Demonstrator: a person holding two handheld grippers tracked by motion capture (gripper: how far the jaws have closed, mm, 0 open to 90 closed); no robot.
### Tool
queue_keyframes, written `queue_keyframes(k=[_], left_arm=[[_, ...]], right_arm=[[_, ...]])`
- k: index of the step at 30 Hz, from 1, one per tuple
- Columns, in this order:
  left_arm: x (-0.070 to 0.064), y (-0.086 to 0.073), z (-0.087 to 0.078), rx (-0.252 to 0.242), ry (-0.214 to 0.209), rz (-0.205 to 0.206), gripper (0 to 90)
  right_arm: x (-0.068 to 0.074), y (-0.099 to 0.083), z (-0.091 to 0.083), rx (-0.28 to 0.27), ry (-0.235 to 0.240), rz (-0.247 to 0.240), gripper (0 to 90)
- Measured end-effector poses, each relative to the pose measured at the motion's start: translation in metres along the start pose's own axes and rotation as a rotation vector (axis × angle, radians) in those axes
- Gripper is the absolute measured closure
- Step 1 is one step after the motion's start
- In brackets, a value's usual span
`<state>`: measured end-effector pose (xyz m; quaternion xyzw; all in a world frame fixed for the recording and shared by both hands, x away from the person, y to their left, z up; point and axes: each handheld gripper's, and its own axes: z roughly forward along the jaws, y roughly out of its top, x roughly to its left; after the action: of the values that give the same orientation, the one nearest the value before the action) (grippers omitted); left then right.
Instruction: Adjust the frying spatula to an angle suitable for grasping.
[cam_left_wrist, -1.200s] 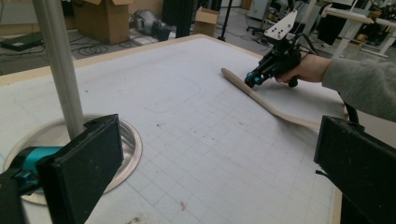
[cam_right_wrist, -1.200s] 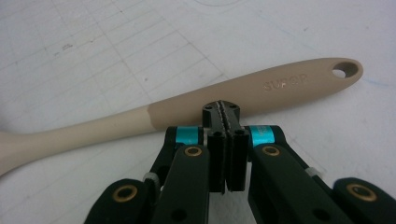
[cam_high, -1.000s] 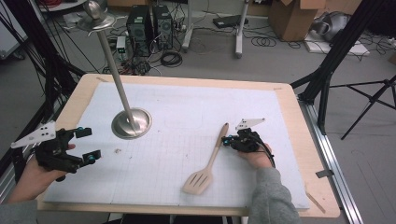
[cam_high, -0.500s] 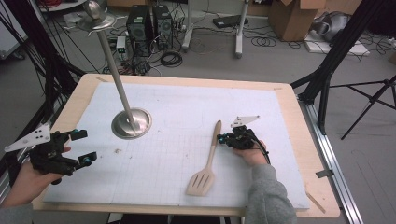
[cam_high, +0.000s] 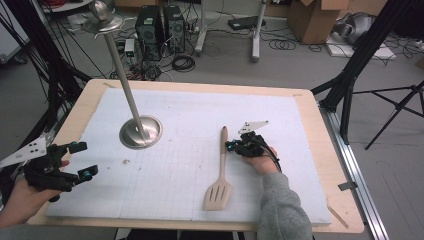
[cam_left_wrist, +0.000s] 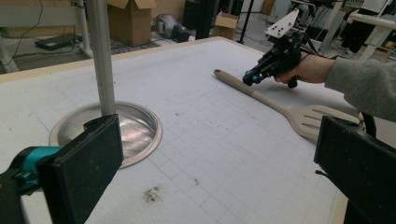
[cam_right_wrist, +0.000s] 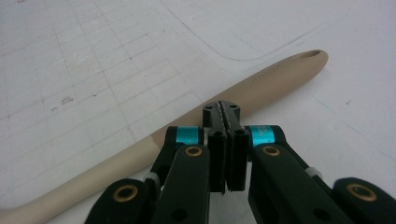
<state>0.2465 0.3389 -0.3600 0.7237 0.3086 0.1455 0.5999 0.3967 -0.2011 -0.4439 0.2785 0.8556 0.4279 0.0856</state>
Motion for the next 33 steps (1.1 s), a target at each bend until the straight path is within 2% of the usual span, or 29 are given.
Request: queue_keyframes(k=[4, 7, 8, 9, 12, 15, 23, 31, 33], left_arm=[[0.0, 0.0, -0.002, -0.005, 0.004, -0.002, 1.8], [0.001, 0.001, -0.002, -0.008, 0.002, -0.001, 1.8], [0.001, 0.001, -0.001, -0.008, 0.001, -0.002, 1.8], [0.002, 0.001, -0.001, -0.007, 0.0, -0.002, 1.8], [0.002, 0.001, 0.002, -0.001, -0.005, 0.0, 1.8], [0.001, 0.003, 0.005, -0.001, -0.013, 0.003, 1.8], [0.003, 0.004, 0.014, 0.004, -0.033, 0.004, 1.8], [0.005, 0.006, 0.02, 0.009, -0.049, 0.006, 1.8], [0.005, 0.007, 0.022, 0.009, -0.053, 0.004, 1.8]], right_arm=[[0.001, 0.003, 0.001, 0.004, -0.003, -0.022, 90.0], [0.005, 0.006, -0.004, -0.024, 0.026, -0.032, 90.0], [0.008, 0.007, -0.005, -0.028, 0.033, -0.035, 90.0], [0.011, 0.009, -0.006, -0.033, 0.056, -0.049, 90.0], [0.023, 0.013, -0.006, -0.018, 0.081, -0.099, 90.0], [0.034, 0.014, -0.006, -0.011, 0.103, -0.119, 90.0], [0.057, 0.012, 0.0, 0.053, 0.163, -0.175, 90.0], [0.07, 0.007, 0.01, 0.138, 0.194, -0.222, 90.0], [0.071, 0.007, 0.01, 0.136, 0.195, -0.222, 90.0]])
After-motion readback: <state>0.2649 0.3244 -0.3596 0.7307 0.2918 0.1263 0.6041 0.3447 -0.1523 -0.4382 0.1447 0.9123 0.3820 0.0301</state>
